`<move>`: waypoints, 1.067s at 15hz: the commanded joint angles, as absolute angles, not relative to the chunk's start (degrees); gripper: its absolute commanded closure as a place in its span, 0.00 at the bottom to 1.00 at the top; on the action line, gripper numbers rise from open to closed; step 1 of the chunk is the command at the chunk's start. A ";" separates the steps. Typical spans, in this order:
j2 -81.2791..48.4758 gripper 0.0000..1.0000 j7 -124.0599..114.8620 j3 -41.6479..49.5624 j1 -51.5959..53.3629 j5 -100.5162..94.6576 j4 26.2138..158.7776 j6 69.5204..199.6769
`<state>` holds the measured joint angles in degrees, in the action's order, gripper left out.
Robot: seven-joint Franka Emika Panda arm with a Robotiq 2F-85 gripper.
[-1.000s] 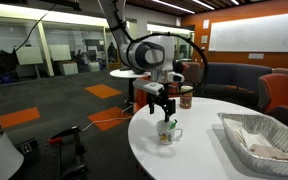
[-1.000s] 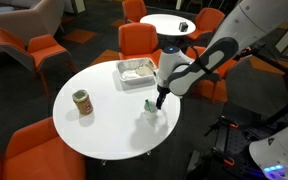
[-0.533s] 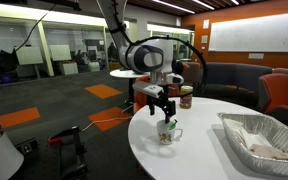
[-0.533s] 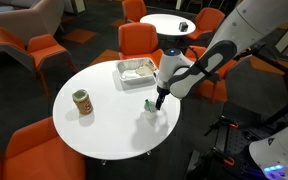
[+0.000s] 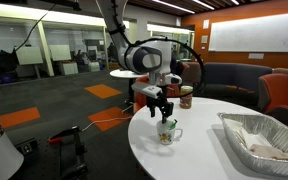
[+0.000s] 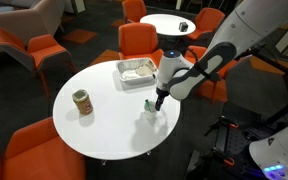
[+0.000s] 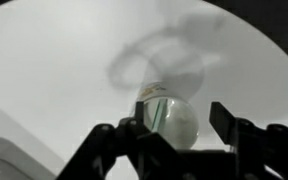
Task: Take the pen out of the mug and put it on the table
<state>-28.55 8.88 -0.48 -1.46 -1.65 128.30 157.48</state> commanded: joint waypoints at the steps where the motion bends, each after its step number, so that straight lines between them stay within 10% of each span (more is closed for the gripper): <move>1: -30.66 0.57 7.62 -0.85 -1.73 -1.55 127.10 160.79; 5: -34.75 0.66 7.27 -1.64 -2.59 -0.12 123.52 162.10; 10: -39.94 0.43 6.04 -2.22 -3.25 1.25 117.90 161.22; 14: -43.86 0.49 5.79 -3.40 -4.43 3.08 114.02 160.73; 16: -45.39 0.69 5.58 -3.80 -4.80 3.57 112.59 160.75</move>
<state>-43.47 6.88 -2.48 -3.62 2.24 115.00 161.20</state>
